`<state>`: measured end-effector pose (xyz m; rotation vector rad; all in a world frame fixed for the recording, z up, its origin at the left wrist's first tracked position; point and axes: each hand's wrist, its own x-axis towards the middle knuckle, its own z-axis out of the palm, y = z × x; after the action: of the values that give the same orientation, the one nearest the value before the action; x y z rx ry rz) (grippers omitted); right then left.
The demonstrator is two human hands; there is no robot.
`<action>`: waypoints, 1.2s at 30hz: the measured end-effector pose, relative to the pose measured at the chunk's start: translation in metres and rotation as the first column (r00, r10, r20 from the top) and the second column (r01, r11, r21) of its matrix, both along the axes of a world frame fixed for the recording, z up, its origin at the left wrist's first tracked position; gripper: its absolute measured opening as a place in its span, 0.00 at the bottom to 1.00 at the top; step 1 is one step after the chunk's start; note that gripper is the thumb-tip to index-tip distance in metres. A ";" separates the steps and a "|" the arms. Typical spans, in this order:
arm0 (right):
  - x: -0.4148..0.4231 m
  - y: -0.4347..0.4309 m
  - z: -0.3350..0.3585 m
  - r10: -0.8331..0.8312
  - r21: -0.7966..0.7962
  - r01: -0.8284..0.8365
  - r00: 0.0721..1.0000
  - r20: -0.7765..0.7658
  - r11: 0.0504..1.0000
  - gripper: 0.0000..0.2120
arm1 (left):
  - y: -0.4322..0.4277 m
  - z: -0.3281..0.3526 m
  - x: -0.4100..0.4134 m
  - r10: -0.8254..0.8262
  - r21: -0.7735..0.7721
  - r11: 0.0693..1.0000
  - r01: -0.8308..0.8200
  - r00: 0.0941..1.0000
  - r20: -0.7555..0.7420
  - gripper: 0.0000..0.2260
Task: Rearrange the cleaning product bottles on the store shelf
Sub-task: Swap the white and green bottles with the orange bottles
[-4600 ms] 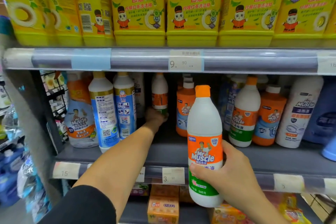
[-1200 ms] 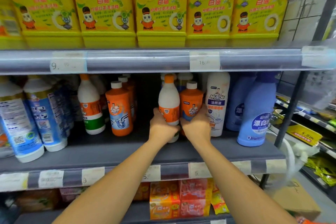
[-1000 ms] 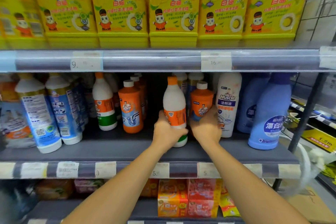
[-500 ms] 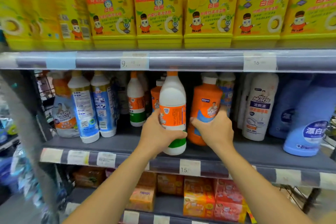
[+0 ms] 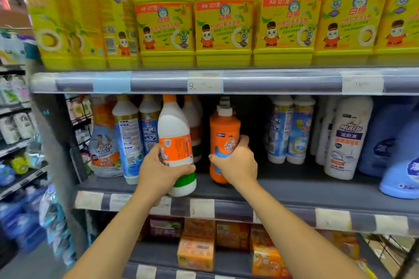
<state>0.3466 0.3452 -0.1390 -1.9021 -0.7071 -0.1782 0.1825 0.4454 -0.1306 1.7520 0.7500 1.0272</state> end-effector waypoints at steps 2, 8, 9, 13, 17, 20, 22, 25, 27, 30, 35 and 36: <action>-0.002 0.006 -0.005 -0.033 -0.018 0.034 0.999 0.014 0.999 0.37 | 0.006 0.000 -0.002 0.004 0.007 1.000 -0.004 1.000 0.001 0.29; -0.006 0.012 -0.013 -0.072 -0.010 0.073 0.996 0.062 0.997 0.40 | 0.024 -0.005 0.004 0.001 -0.005 1.000 -0.001 1.000 -0.015 0.29; -0.006 0.012 -0.013 -0.064 -0.014 0.065 0.996 0.054 0.998 0.41 | 0.027 -0.007 0.006 0.000 -0.005 1.000 -0.001 1.000 -0.022 0.30; -0.002 0.004 -0.014 0.057 -0.061 -0.058 0.998 -0.025 0.996 0.40 | 0.033 -0.010 0.018 0.002 0.008 1.000 -0.002 0.999 -0.040 0.30; 0.002 -0.028 -0.023 0.124 -0.263 -0.129 0.992 -0.036 0.956 0.36 | 0.040 -0.012 0.031 0.000 -0.004 1.000 0.000 0.999 -0.052 0.31; -0.001 -0.061 -0.040 0.121 -0.560 0.012 0.972 0.200 0.828 0.35 | 0.045 -0.016 0.041 -0.025 0.008 1.000 0.026 0.997 -0.075 0.32; -0.003 -0.075 -0.049 0.175 -0.628 0.080 0.926 0.334 0.774 0.35 | 0.046 -0.019 0.047 -0.034 0.022 0.999 0.036 0.996 -0.078 0.33; -0.002 -0.082 -0.057 0.255 -0.678 0.122 0.867 0.429 0.725 0.37 | 0.048 -0.023 0.052 -0.036 0.039 0.999 0.038 0.997 -0.065 0.33; -0.003 -0.083 -0.059 0.274 -0.708 0.150 0.852 0.447 0.690 0.39 | 0.051 -0.024 0.053 -0.046 0.040 0.998 0.049 0.996 -0.070 0.34; -0.004 -0.083 -0.060 0.267 -0.721 0.166 0.855 0.445 0.673 0.40 | 0.056 -0.028 0.054 -0.107 0.009 0.994 0.108 0.990 -0.092 0.35; -0.007 -0.083 -0.060 0.264 -0.728 0.163 0.861 0.434 0.666 0.40 | 0.055 -0.037 0.056 -0.120 -0.028 0.993 0.117 0.981 -0.153 0.27; -0.007 -0.084 -0.060 0.263 -0.730 0.163 0.863 0.431 0.663 0.40 | 0.055 -0.037 0.056 -0.118 -0.028 0.993 0.115 0.980 -0.162 0.27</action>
<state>0.3395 0.2614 -0.1988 -2.6713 -1.3575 -0.4117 0.2389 0.5000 -0.1677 1.8568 0.7461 0.8031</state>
